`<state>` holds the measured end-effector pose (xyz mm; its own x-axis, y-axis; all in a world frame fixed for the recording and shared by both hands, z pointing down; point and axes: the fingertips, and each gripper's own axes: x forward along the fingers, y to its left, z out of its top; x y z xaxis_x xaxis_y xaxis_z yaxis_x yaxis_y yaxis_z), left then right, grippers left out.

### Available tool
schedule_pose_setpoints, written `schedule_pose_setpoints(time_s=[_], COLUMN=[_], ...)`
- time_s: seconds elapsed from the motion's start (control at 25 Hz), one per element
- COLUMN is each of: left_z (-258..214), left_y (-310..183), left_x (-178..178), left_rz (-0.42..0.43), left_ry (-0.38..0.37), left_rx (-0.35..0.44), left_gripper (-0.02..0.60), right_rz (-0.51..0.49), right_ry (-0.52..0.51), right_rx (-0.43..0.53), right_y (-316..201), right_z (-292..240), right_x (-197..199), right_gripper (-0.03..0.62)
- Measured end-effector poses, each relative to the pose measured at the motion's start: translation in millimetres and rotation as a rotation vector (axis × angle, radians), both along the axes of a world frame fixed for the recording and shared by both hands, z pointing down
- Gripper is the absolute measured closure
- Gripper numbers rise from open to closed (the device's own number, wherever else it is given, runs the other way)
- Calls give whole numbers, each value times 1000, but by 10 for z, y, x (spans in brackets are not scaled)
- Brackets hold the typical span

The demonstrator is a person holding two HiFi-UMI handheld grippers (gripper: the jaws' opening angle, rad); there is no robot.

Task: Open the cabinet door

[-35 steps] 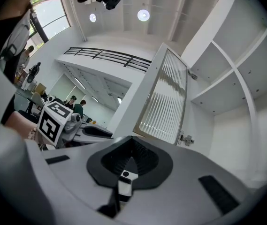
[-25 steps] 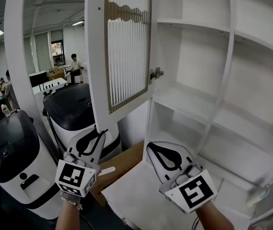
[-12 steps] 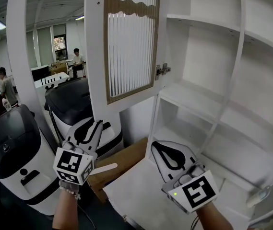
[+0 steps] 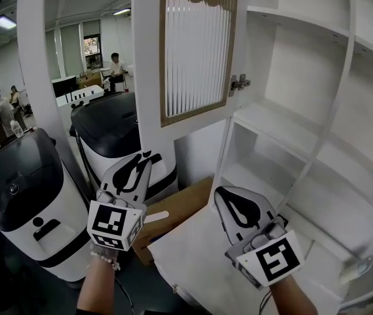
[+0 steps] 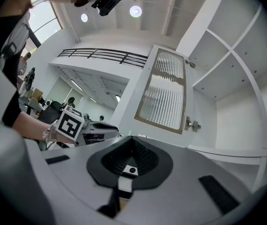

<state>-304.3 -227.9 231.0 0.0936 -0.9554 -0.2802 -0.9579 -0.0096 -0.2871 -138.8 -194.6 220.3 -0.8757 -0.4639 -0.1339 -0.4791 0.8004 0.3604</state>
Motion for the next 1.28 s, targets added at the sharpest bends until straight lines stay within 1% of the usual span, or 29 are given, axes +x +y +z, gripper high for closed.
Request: schedule_pose_setpoints(time_s=[0.08, 0.2, 0.24, 0.4, 0.52, 0.64, 0.96, 1.16, 1.28], left_z=[106, 203, 224, 300, 348, 399, 596, 724, 807], left_y=[26, 74, 92, 147, 170, 193, 209, 224, 258], left_x=[14, 91, 131, 316, 510, 779, 1478, 1847, 2041], left_rz=[-6, -11, -10, 1, 26, 70, 223, 310, 347], left_ry=[11, 16, 13, 4, -20, -19, 4, 27, 34], left_rx=[-14, -21, -22, -38, -43, -71, -110, -133, -152], left_gripper=[514, 570, 580, 580, 580, 580, 580, 580, 580], right_rz=[-1, 20, 26, 57, 88, 121, 220, 286, 329], right_ry=[6, 7, 1, -18, -21, -29, -40, -36, -34], right_rx=[0, -4, -4, -37, -50, -60, -93, -116, -128], right_y=[21, 18, 21, 20, 31, 49, 106, 163, 214], right_z=[29, 93, 107, 197, 274, 331, 550, 726, 834], right_x=[-7, 36, 54, 173, 304, 451, 903, 1174, 1328], right_gripper=[591, 591, 591, 591, 591, 591, 591, 591, 591])
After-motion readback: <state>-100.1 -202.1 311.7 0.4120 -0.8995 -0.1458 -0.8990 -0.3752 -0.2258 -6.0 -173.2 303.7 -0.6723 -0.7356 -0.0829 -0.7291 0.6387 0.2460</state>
